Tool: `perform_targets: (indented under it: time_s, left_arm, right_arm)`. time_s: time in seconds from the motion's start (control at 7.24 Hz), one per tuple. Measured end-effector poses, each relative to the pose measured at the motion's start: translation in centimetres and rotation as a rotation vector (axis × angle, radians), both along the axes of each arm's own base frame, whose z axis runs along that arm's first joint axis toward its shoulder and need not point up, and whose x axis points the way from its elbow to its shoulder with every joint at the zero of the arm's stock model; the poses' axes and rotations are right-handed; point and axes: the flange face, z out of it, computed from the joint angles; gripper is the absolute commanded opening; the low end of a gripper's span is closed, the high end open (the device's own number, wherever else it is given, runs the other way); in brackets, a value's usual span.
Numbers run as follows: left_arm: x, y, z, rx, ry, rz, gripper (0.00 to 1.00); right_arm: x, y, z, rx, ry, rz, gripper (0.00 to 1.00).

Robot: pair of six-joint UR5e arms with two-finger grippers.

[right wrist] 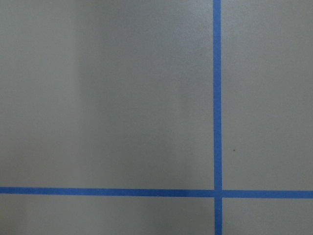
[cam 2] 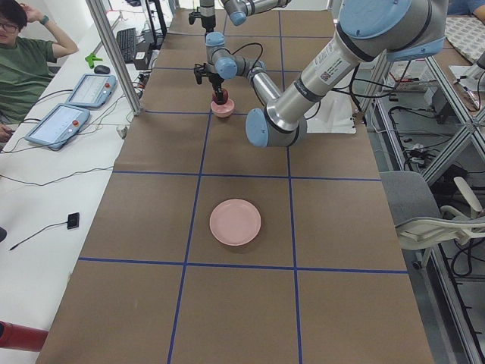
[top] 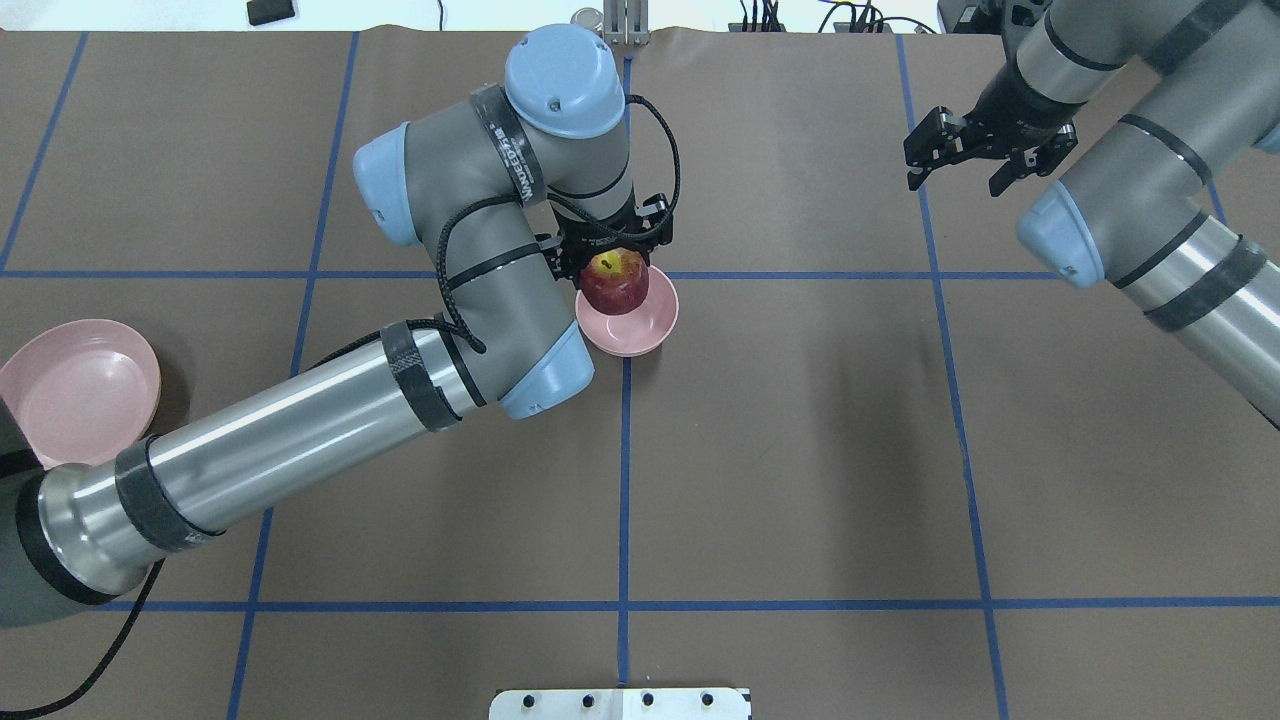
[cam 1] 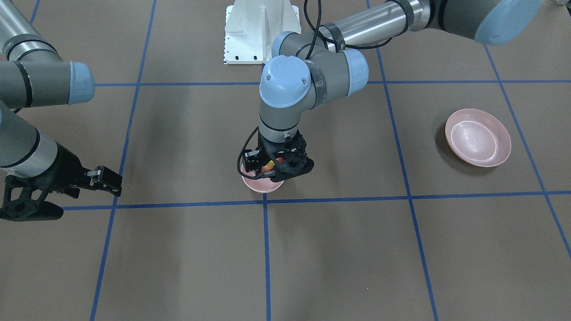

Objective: Move apple from plate to bowl

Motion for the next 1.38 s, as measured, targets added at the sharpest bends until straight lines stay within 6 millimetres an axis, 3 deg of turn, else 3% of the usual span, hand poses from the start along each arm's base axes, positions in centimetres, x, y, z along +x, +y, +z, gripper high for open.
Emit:
perform_targets:
  time_s: [0.41, 0.55, 0.69, 0.83, 1.38]
  left_arm:
    - [2.3, 0.6, 1.3, 0.010, 0.003, 0.015, 0.01]
    - [3.0, 0.4, 1.9, 0.017, 0.011, 0.016, 0.29]
    - [3.4, 0.2, 2.4, 0.021, 0.016, 0.016, 0.81]
    - [3.5, 0.1, 2.6, 0.023, 0.018, 0.016, 0.98]
    - [1.9, 0.4, 1.1, 0.052, 0.038, 0.000, 0.98]
  right_arm:
    - [0.0, 0.0, 0.1, 0.001, 0.003, 0.002, 1.00]
    - [0.1, -0.1, 0.1, 0.001, 0.002, 0.002, 1.00]
    - [0.1, -0.1, 0.1, 0.002, 0.002, 0.002, 1.00]
    - [0.1, 0.0, 0.1, 0.002, 0.002, 0.002, 1.00]
    - [0.3, 0.0, 0.2, -0.003, 0.001, 0.010, 1.00]
